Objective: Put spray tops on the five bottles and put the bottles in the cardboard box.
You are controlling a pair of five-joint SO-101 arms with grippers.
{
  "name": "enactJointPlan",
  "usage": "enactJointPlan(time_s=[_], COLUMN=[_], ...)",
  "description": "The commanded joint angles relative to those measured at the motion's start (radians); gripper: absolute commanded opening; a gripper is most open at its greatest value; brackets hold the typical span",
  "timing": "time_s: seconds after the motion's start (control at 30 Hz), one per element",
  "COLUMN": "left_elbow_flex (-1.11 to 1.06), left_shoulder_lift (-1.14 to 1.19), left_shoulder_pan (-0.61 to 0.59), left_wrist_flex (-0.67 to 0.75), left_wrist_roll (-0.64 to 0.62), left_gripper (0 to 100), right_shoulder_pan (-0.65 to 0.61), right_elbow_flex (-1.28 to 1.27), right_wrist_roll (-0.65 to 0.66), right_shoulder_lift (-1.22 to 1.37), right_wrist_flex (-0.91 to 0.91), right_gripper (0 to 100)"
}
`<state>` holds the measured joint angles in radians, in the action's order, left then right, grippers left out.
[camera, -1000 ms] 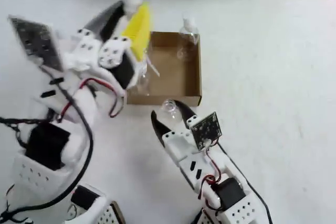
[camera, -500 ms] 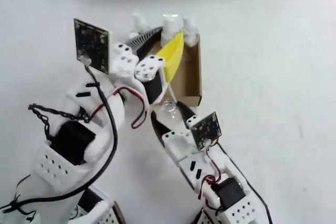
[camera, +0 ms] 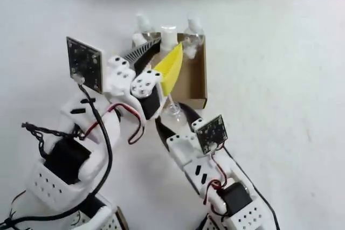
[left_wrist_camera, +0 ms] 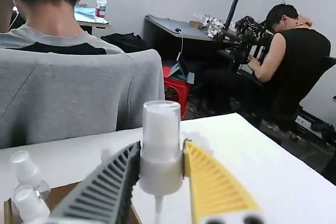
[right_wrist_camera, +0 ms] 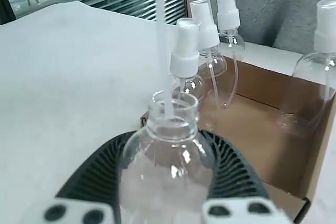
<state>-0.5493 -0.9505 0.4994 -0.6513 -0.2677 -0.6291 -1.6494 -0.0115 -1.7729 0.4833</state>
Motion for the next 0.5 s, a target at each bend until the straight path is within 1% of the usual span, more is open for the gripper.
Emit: enactJointPlan(time_s=[0.0,0.17,0.47], left_elbow_flex=[0.009,0.008,-0.078], left_shoulder_lift=[-0.027,-0.019,-0.025], left_shoulder_pan=[0.004,-0.044,-0.051], left_wrist_flex=[0.031,0.095,0.094], left_wrist_roll=[0.009,0.078,0.078], left_gripper=[2,2,2], right_shoulder_pan=[-0.002,-0.002,-0.002], right_elbow_flex=[0.008,0.008,0.008], right_wrist_roll=[0.011,0.011,0.011], right_shoulder_lift=[0.002,0.002,0.002], right_wrist_flex=[0.004,0.004,0.002], right_gripper=[1.5,1.5,1.5])
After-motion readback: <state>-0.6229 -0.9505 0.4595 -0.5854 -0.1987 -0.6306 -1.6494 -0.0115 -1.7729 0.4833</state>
